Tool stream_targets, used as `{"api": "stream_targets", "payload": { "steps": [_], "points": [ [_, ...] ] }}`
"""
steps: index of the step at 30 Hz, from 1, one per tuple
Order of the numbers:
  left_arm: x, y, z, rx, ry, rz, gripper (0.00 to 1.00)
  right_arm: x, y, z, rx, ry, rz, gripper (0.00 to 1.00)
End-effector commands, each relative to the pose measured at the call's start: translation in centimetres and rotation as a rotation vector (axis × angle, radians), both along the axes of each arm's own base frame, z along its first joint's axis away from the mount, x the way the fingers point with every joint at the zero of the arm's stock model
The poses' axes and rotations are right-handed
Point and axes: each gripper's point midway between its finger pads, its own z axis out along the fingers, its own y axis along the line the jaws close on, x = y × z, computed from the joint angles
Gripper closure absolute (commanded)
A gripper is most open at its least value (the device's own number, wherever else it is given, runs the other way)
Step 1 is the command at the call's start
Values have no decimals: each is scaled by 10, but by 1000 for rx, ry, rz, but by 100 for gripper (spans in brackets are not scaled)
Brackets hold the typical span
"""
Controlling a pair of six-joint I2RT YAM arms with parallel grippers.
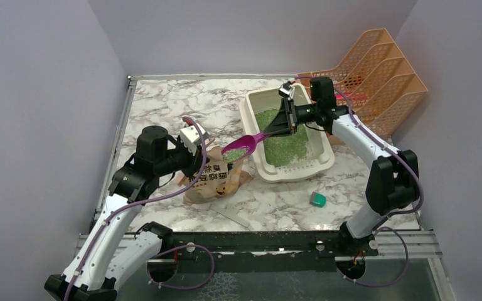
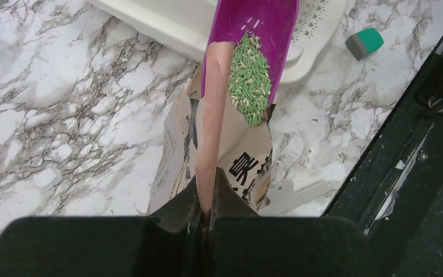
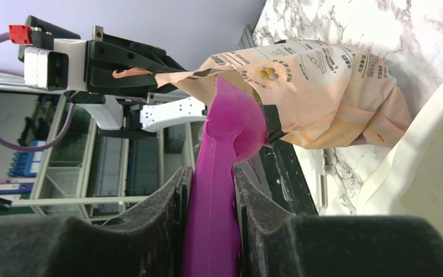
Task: Fill the litter box with clean litter
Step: 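Scoop the cat litter from the cat litter bag.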
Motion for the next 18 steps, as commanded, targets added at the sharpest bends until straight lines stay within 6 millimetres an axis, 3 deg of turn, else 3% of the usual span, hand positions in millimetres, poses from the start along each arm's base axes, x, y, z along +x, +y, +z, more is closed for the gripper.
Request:
{"api": "stream_targets", "payload": {
  "steps": [1,5,8,11,13,18],
  "points": [
    [-5,-6,26,-86,-92,-21,100,-8,-7,12,-72,-100,-22,99],
    [-10,-10,35,-110,-99,-50,100,-15,-6,-1,-102,-56,-17,99],
    [-11,-14,39,-123,-88,-75,100,-17,10,-14,-165,-62,-19,99],
    [-13,-17,38,-132,-68,-91,100,-22,20,-20,-119,42,-12,99],
    [-13,-18,37,-136,-61,-93,100,-11,25,-34,-242,15,-104,99],
    [-9,-19,35,-127,-56,-89,100,-2,42,-58,-624,-229,-91,99]
  ]
}}
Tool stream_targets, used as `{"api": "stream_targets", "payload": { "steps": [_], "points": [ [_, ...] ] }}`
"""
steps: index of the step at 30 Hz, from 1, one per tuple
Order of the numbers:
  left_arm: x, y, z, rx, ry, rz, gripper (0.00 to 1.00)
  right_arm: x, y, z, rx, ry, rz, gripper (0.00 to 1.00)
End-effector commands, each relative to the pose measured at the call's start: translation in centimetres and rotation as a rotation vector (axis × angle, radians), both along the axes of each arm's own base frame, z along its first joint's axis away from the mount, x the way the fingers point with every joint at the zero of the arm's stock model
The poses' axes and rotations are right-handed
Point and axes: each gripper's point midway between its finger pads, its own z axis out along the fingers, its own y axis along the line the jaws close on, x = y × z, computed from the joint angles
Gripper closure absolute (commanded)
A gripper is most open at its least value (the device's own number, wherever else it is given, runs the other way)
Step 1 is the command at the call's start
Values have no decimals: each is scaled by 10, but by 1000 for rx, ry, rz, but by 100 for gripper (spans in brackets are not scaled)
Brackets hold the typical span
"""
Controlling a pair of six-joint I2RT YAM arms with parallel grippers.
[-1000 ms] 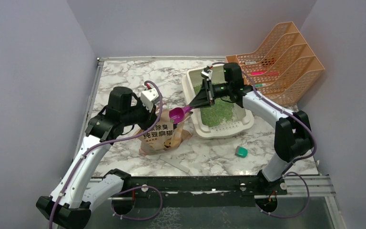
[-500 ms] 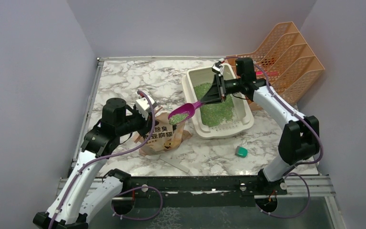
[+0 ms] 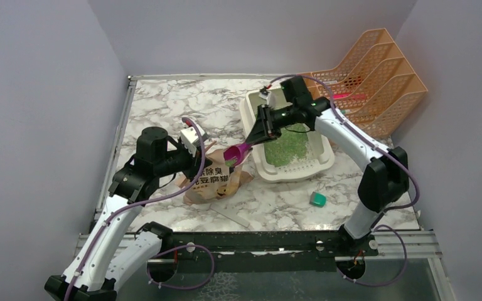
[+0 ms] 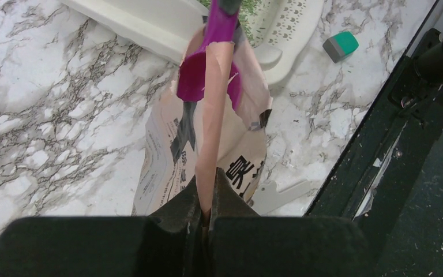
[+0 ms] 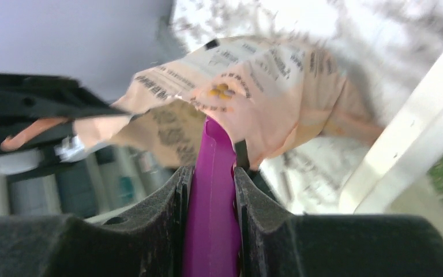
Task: Fill the litter box with clean litter
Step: 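Scoop the cat litter from the cat litter bag.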
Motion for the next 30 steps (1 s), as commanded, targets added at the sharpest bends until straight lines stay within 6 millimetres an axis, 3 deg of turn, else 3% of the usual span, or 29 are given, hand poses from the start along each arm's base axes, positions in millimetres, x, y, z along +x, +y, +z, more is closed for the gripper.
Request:
{"api": "stream_targets", "payload": {
  "steps": [1,5,7,10,13,17,22,30],
  "points": [
    [4,-11,34,-73,-74,-41,100,15,5,-34,-405,-242,-23,99],
    [9,-12,33,-78,-38,-13,100,12,1,-54,-685,-380,12,99],
    [10,-12,32,-80,-29,-4,100,9,3,-62,-737,-411,38,99],
    [9,-9,29,-77,-30,6,100,-13,23,-77,-649,-335,130,99],
    [8,-8,29,-75,-34,13,100,-37,56,-77,-460,-225,196,99],
    [12,-6,26,-63,-30,34,100,-46,83,-53,-277,-186,229,99],
    [15,-8,21,-56,-10,29,100,-50,99,-12,-67,-157,240,99],
    [15,-7,17,-46,-11,31,100,-34,64,28,288,-19,219,99]
  ]
}}
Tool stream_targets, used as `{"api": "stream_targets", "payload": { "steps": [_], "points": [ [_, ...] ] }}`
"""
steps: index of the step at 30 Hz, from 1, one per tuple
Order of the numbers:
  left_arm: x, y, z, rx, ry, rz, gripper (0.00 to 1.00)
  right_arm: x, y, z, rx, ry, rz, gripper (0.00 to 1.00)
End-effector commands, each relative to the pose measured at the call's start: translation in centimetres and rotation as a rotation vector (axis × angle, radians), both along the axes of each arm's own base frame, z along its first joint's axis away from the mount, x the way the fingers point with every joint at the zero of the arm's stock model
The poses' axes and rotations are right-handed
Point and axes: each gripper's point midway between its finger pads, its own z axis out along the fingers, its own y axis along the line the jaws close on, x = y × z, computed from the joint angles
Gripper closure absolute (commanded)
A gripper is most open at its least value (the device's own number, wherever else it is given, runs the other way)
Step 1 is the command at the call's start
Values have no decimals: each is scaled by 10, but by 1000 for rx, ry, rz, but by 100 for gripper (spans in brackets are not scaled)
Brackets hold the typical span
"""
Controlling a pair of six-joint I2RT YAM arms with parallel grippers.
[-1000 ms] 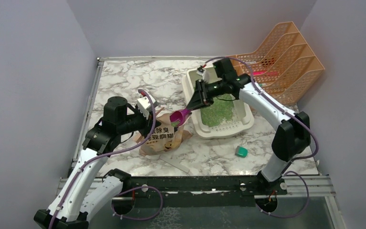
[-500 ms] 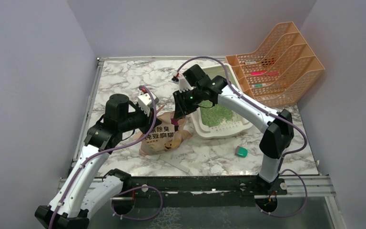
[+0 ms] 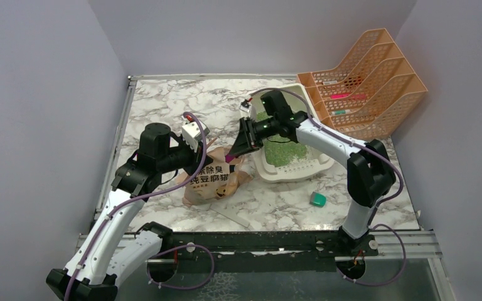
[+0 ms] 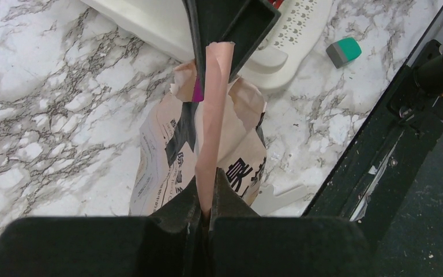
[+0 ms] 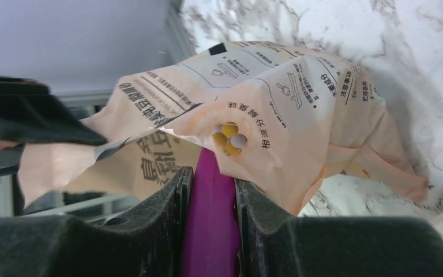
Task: Fill the litter box with clean litter
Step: 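Scoop the cat litter from the cat litter bag.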
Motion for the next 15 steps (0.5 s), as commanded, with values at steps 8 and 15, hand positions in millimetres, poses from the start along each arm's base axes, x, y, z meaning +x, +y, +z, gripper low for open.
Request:
{"api": "stream_targets", "payload": {
  "steps": [8,15],
  "points": [
    [7,-4,23,-36,-86,-10,100,-9,-52,74,456,165,67,99],
    [7,-4,31,-43,-112,-10,100,4,-90,71,459,187,-25,99]
  ]
}}
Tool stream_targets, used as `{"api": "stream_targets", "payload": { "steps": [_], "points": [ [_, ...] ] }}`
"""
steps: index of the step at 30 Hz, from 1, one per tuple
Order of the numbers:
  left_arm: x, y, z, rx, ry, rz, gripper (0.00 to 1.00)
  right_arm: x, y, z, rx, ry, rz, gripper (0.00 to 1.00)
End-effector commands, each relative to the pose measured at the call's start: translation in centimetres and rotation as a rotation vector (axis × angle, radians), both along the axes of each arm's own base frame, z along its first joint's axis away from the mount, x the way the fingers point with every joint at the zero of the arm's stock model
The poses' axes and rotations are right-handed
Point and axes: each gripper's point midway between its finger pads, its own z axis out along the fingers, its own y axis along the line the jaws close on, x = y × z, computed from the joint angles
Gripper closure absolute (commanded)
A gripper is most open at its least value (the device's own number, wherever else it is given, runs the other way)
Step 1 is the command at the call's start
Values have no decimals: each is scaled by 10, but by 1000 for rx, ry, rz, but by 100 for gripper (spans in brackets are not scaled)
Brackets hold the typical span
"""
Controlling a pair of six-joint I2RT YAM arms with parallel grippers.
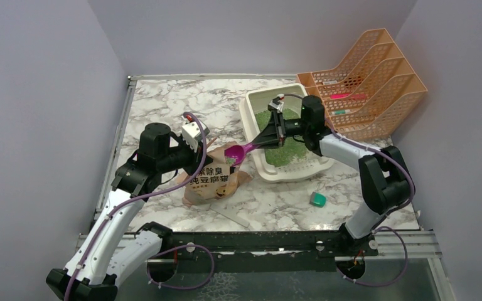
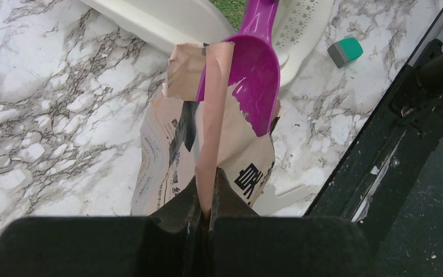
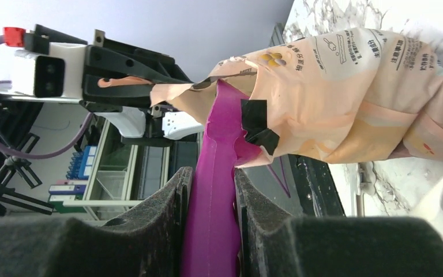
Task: Fill the litter box with clean litter
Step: 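Scoop the cat litter from the cat litter bag.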
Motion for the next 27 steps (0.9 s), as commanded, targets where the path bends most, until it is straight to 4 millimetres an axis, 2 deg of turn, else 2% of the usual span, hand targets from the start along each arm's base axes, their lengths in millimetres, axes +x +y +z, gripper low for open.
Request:
{"api": "stream_targets", "payload": {
  "steps": [1,6,10,12,18,23,27],
  "points": [
    [6,-5,32,-48,-108,-10,100,-5,-24,29,57,-75,17,99],
    [5,-5,37,-56,-121,-16,100,-1,-25,21,15,-35,-14,99],
    [5,-6,39,-66,-126,-17,100,-14,-3,16,26,-4,38,99],
    [5,-6,41,-67,-132,-17,100,-17,1,14,23,2,43,99],
    [5,-6,42,-71,-130,-19,100,-3,-34,9,9,7,-38,99],
    [6,-6,40,-70,-131,-12,100,-12,-12,12,-12,41,-26,99],
    [5,-6,40,-75,-125,-9,100,-6,-29,14,5,55,-66,99]
  ]
}}
